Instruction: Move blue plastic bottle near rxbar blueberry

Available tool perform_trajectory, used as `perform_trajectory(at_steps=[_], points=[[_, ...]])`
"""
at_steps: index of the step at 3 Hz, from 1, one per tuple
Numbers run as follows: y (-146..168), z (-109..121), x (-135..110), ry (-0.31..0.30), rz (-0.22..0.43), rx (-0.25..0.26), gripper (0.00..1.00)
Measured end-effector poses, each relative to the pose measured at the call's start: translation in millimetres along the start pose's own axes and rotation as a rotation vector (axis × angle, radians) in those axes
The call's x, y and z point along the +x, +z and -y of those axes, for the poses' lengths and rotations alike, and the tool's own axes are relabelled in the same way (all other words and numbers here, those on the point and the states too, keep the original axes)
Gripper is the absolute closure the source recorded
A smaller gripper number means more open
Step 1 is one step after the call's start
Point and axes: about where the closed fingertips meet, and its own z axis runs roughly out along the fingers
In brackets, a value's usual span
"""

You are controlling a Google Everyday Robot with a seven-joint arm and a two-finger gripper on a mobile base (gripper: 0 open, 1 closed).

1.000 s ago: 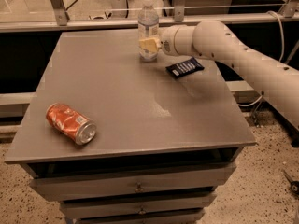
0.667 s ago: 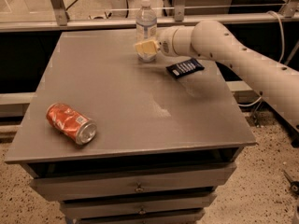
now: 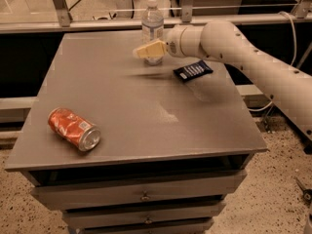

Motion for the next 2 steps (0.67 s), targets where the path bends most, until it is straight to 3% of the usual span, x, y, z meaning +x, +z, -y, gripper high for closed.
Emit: perform_trajectory(at_steps=[1,2], points=[[4.8,-2.1,-2.6,-0.001,0.021,-0.014,0.18],[6.2,-1.3,-10.9,-0.018,0.042,-0.018,0.49]])
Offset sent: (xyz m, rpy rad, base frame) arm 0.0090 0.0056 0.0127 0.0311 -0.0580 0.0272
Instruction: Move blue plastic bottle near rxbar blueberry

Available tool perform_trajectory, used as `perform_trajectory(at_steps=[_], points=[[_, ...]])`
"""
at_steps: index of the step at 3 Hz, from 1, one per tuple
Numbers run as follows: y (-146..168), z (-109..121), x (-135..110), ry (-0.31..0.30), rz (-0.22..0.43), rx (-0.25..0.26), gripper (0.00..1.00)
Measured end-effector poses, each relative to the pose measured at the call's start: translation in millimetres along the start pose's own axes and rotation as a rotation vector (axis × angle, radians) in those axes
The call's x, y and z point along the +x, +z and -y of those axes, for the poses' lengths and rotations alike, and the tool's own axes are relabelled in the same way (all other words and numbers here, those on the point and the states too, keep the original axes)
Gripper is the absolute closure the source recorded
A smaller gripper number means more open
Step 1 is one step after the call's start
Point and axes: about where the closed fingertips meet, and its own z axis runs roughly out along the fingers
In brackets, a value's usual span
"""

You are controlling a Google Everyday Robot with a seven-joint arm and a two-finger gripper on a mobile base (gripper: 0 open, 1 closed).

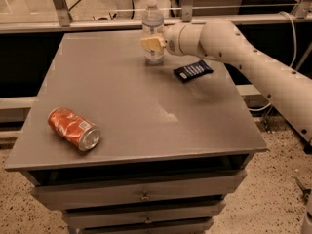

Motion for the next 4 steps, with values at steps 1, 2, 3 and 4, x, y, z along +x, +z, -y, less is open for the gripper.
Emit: perform_trajectory(at_steps=[1,2,3,4], points=[[-3,2,-7,-0.016,0.002,0.005,0.72],[-17,3,-13,-0.035,-0.023,0.019,0.96],[-37,11,-11,-0.039,-0.051,0.055,1.0],[-53,22,-4,-0.022,-0.063,0.088,1.0]])
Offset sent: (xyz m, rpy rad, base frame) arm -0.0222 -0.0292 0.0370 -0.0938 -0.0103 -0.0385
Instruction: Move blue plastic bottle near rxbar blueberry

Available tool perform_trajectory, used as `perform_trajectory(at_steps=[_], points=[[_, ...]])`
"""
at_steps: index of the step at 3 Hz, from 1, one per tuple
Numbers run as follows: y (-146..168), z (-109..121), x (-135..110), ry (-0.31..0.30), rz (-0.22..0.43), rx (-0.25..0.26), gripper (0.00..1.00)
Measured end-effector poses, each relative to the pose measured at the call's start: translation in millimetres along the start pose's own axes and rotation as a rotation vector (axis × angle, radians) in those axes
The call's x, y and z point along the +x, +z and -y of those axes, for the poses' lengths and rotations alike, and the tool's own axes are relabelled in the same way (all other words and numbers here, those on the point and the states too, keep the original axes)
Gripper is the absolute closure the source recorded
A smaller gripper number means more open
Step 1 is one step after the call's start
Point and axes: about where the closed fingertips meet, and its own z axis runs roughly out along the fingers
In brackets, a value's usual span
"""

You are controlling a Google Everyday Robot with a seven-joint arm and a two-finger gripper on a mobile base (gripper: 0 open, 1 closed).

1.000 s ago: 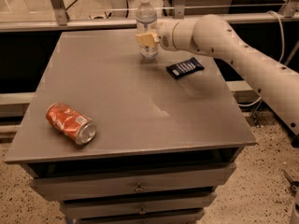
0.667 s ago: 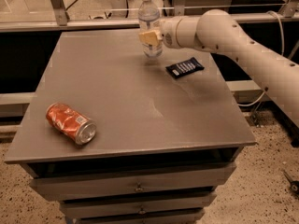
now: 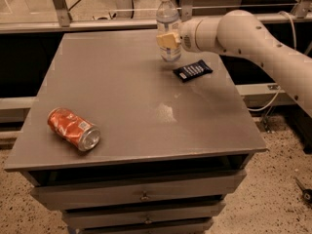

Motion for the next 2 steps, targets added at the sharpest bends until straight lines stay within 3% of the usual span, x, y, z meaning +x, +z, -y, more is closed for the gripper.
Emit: perform_trajectory(at_steps=[1,2], points=[[-8,8,14,0.03,-0.005,0.017,0.88],[-10,14,30,0.067,-0.001,0.024,0.65]])
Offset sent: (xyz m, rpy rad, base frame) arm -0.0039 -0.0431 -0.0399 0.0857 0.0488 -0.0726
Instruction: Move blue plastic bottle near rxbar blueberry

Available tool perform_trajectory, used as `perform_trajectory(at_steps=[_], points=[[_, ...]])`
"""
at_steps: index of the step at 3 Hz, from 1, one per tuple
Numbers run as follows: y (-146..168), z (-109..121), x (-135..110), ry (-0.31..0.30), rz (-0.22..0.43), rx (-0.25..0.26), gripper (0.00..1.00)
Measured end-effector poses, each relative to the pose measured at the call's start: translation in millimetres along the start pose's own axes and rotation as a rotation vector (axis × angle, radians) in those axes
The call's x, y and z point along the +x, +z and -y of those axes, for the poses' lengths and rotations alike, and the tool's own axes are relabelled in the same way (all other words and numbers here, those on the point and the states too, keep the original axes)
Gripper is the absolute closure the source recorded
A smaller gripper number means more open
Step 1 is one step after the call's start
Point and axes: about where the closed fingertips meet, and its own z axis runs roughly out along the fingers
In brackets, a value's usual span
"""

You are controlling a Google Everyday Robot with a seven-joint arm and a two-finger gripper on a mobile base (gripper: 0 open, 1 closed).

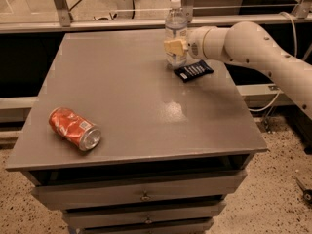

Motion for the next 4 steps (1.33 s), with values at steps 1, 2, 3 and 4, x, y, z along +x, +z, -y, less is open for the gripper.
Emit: perform_trajectory(at_steps=[1,2,3,4], points=[[1,5,13,0.029,0.01,0.002,0.43],[1,5,11,0.03,0.01,0.002,0.18],[2,8,18,0.04,0.017,0.004,0.0],[-4,16,19,0.038,0.026,0.001,0.0]])
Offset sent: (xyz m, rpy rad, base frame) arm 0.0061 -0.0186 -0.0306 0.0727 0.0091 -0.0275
